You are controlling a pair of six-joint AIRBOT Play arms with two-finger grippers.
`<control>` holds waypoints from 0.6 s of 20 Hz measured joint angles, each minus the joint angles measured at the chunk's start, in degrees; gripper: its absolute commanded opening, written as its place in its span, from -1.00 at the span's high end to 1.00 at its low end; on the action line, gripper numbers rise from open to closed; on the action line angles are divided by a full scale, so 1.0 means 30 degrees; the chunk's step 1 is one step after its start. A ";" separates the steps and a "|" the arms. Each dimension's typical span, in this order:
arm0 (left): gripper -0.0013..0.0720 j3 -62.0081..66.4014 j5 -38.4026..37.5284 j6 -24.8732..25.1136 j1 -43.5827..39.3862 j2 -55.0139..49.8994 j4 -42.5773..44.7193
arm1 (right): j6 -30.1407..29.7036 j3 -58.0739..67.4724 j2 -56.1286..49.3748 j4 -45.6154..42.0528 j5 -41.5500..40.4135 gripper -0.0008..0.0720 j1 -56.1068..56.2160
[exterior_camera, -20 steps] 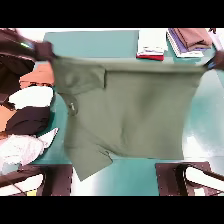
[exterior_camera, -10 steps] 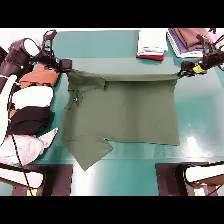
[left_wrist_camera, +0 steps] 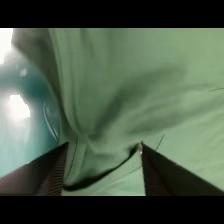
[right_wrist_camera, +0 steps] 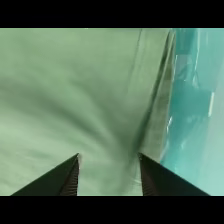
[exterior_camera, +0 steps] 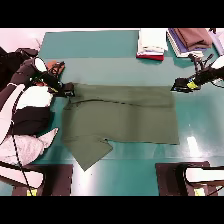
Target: Fold the shirts.
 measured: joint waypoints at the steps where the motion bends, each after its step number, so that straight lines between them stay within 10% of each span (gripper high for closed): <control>1: -0.37 -0.0204 -0.0168 -0.0117 -0.0015 0.0226 -0.0022 | 0.0000 -0.0131 0.0175 0.0270 -0.0029 -0.20 -0.0117; 12: -0.37 -1.2568 -0.1275 -0.2149 0.0022 1.1795 0.1115 | -0.0153 -0.4109 0.6965 0.1785 0.0692 -0.20 0.0087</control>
